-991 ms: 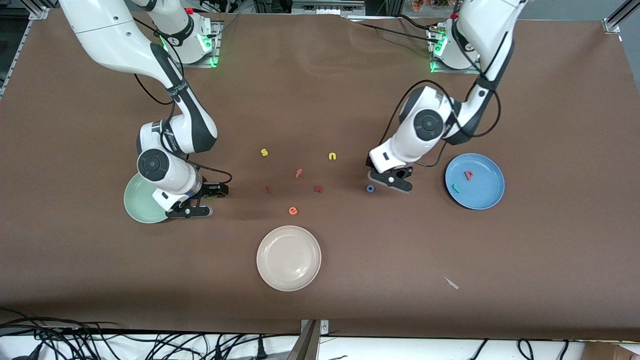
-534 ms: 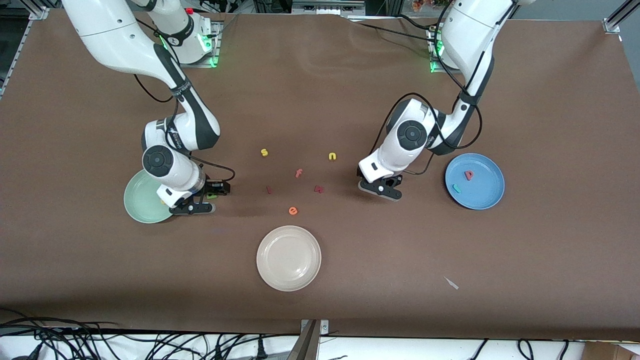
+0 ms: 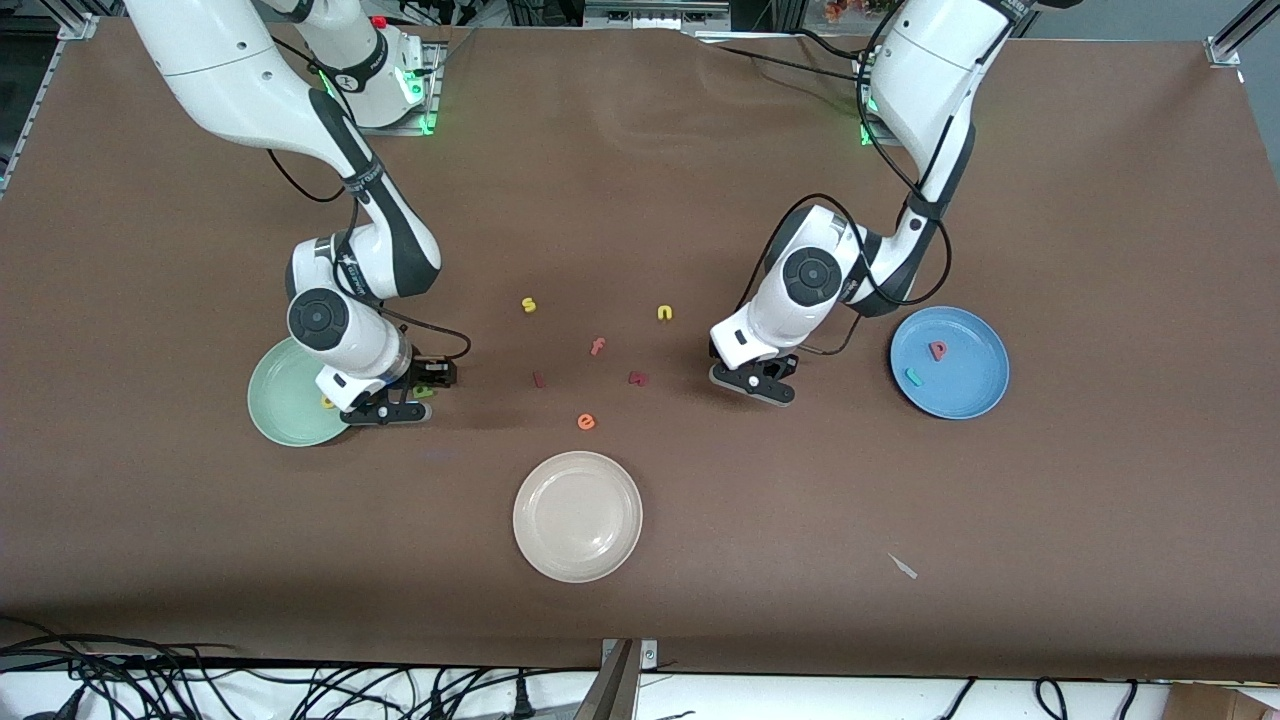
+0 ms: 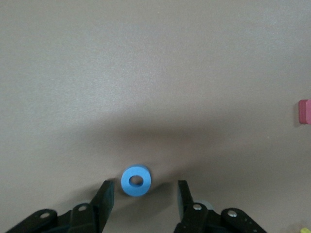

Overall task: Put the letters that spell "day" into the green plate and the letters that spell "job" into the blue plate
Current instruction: 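Grasp the green p with the right gripper while the left gripper grasps blue o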

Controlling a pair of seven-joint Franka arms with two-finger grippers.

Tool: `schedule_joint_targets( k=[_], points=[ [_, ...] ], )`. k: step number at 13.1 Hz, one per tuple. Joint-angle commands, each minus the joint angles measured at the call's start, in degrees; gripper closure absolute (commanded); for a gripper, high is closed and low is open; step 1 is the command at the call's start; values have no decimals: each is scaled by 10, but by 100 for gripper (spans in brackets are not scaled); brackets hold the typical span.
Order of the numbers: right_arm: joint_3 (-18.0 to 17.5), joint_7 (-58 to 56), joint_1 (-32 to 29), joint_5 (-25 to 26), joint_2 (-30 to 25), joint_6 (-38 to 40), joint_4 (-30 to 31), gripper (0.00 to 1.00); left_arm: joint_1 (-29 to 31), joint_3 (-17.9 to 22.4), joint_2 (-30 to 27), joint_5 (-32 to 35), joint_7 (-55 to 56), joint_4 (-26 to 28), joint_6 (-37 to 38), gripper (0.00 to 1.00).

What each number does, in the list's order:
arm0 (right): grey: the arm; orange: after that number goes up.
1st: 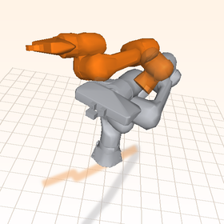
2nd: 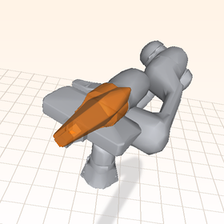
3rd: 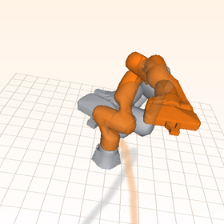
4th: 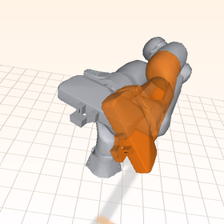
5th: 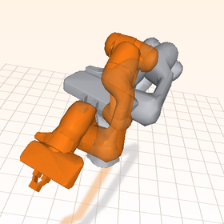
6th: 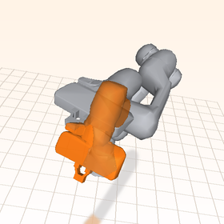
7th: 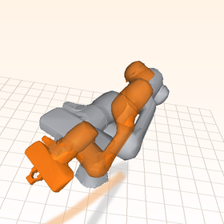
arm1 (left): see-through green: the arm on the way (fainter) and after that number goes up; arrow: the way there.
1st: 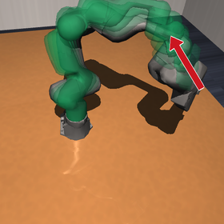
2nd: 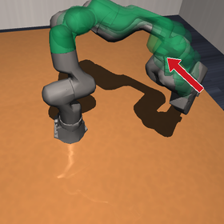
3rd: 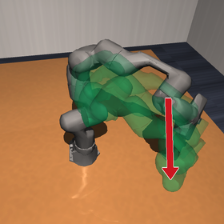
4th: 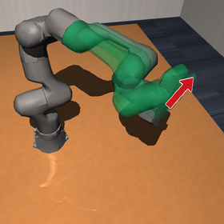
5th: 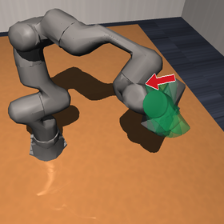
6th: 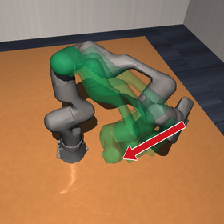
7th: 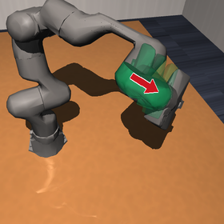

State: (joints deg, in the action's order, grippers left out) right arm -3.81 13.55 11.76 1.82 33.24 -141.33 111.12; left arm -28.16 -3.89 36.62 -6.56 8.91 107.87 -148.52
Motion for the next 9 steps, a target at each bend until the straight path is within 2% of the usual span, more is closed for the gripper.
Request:
schedule_joint_targets(
  k=[1, 4, 5, 6, 7, 8, 9],
  points=[
    [-2, -11, -6, -8, -9, -11, 12, 40, -10, 18, 23, 14, 1, -18, -12, 41],
    [-2, -11, -6, -8, -9, -13, 13, 46, -11, 20, 34, 14, -2, -27, -19, 52],
    [-2, -11, -5, -8, -9, -15, 13, 47, -11, 20, 34, 15, -2, -27, -19, 62],
    [-2, -11, -6, -8, -9, -15, 13, 50, -11, 20, 33, 15, -3, -27, -19, 79],
    [-2, -11, -6, -8, -8, -16, 13, 52, -11, 20, 31, 16, -3, -27, -19, 90],
    [-2, -11, -6, -8, -8, -16, 13, 54, -11, 20, 27, 16, -3, -25, -19, 98],
    [-2, -11, -6, -8, -8, -17, 13, 57, -9, 23, 20, 16, -4, -22, -18, 100]
  ],
)
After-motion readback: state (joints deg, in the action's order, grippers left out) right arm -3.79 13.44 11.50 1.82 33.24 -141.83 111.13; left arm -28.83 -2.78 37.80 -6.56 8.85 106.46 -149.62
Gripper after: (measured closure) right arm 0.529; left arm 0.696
